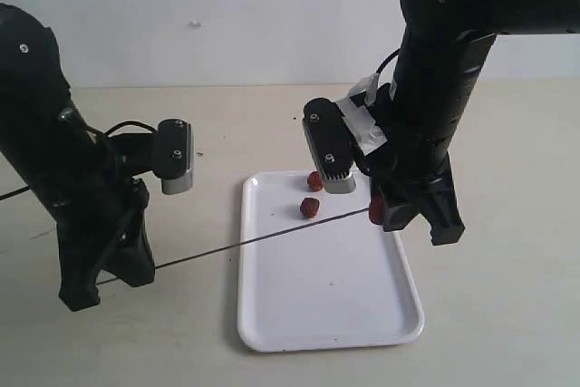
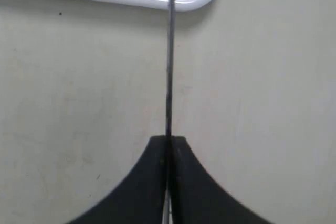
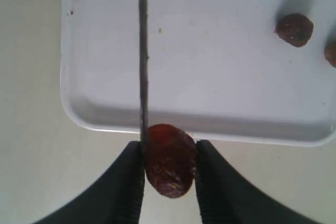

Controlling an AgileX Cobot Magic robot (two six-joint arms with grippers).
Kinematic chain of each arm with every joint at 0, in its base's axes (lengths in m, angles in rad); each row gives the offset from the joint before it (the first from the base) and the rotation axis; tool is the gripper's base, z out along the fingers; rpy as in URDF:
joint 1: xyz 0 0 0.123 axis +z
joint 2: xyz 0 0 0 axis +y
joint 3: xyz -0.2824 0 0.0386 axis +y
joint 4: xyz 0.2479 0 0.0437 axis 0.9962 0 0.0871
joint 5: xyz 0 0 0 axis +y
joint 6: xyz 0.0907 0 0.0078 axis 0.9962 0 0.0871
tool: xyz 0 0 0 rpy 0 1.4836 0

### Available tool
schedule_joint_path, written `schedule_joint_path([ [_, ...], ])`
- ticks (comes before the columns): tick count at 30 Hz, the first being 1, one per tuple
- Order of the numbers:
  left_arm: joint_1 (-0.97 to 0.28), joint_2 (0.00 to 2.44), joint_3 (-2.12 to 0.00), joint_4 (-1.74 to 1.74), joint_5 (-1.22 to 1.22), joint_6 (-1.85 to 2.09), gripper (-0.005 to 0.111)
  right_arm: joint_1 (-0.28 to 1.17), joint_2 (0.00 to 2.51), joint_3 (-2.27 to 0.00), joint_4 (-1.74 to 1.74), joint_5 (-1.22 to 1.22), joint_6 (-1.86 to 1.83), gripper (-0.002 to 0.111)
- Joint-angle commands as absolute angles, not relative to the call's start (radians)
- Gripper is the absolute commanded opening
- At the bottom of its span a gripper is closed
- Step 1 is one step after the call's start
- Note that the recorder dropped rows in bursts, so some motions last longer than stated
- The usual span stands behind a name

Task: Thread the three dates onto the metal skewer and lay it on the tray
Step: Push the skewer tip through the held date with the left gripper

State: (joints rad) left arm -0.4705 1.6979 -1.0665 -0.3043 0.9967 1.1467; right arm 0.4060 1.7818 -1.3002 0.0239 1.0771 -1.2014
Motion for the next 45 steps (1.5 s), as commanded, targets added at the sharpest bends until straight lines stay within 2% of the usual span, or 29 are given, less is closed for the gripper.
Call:
schedule_joint_path([
  [1,-0.478,1.711,-1.074,-0.309,1.009,1.147,0.0,0.408,1.769,-1.296,0.027,1.085,-1.202,0.032],
  [31,-0.478,1.751,-1.076,-0.347,0.956,1.183,0.0,0.408,1.769,-1.296,0.027,1.087,-1.202,0.032],
  [45,-0.532,1.755,-1.076,-0.37,0.901,1.202,0.0,0.408,1.769,-1.296,0.031,1.101,-1.202,0.032],
])
